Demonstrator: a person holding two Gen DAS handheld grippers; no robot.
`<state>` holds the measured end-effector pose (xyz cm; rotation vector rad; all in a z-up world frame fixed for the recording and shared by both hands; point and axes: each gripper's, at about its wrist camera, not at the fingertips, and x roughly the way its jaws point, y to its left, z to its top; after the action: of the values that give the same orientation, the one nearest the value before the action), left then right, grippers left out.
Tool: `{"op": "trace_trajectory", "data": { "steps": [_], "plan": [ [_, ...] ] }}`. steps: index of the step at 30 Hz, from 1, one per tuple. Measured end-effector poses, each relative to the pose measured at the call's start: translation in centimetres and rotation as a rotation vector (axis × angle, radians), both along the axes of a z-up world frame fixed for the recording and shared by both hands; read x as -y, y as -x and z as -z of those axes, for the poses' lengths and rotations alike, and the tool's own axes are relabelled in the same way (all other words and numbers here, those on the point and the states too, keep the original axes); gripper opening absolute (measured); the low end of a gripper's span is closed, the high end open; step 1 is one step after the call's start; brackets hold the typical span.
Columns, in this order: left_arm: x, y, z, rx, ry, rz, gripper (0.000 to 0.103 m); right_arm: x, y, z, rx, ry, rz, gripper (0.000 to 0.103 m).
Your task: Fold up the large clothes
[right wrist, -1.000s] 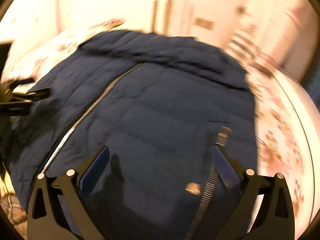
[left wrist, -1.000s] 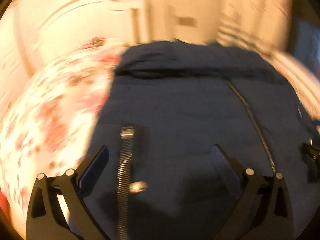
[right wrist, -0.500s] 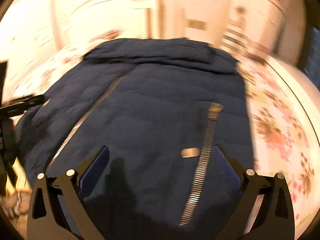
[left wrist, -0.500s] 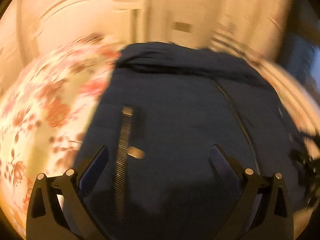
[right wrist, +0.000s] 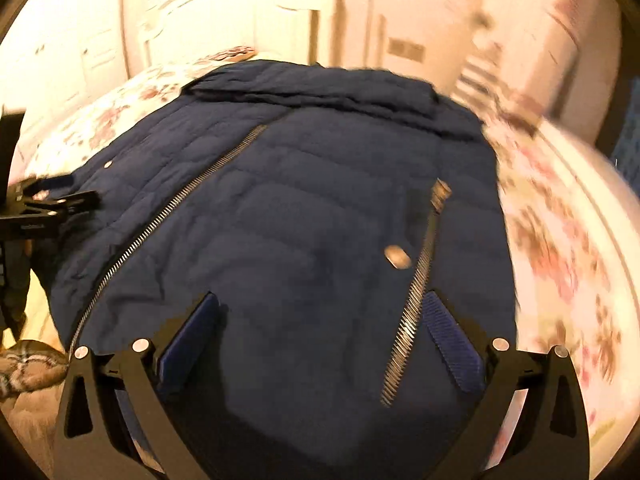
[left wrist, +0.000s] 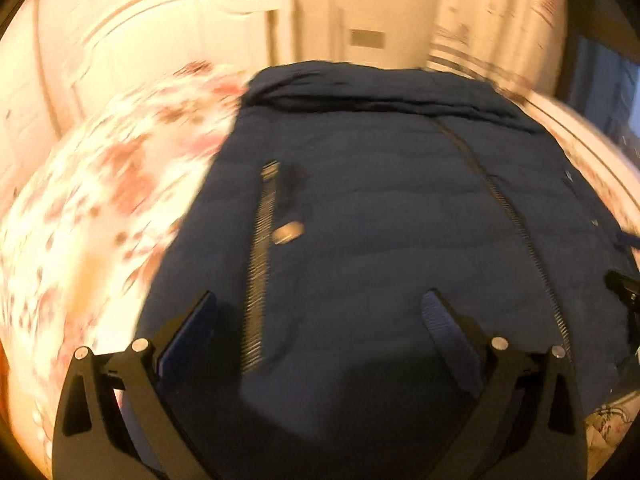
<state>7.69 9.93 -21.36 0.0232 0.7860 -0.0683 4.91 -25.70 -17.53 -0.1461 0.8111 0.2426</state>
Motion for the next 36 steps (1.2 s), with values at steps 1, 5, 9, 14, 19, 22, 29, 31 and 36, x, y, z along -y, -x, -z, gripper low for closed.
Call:
{"op": "trace_trajectory", "data": {
  "steps": [1, 5, 9, 14, 19, 22, 29, 31, 36],
  "plan": [
    [-0.6, 0.2, 0.3, -0.006, 0.0, -0.007, 0.101, 0.7, 0.2, 0.6, -0.019, -0.012, 0.009, 0.098],
    [-1.1, 1.7, 0.8, 0.035, -0.044, 0.01, 0.101, 1.9, 1.8, 1.9, 0.013, -0.052, 0.012, 0.098],
    [-2.4, 3.2, -0.8, 0.084, -0.002, 0.002, 0.101, 3.4, 3.8, 0.3, 0.069, -0.051, 0.064, 0.098],
    [-5.7, 3.6, -0.3, 0.036, 0.045, -0.047, 0.101, 9.1, 6.9, 0.8, 0.054, -0.175, 0.191, 0.088],
    [-6.4, 4.3, 0.8, 0.0, 0.138, 0.013, 0.097, 10.7, 9.9, 1.9, 0.053, -0.302, 0.158, 0.068],
    [-5.1, 4.9, 0.6, 0.007, 0.106, 0.055, 0.087, 9.7, 10.4, 2.3, 0.044, -0.309, 0.137, 0.068],
    [-7.2, 6.8, 0.9, 0.002, 0.162, 0.062, 0.082, 11.9, 11.7, 3.9, -0.037, -0.448, 0.156, 0.065],
    [-7.0, 7.0, 1.1, 0.013, 0.146, 0.068, 0.082, 11.8, 11.6, 4.6, -0.04, -0.508, 0.14, 0.065],
    [-6.6, 7.2, 0.2, 0.04, 0.173, 0.069, 0.048, 10.5, 11.9, 3.5, 0.028, -0.486, 0.084, 0.057]
  ]
}}
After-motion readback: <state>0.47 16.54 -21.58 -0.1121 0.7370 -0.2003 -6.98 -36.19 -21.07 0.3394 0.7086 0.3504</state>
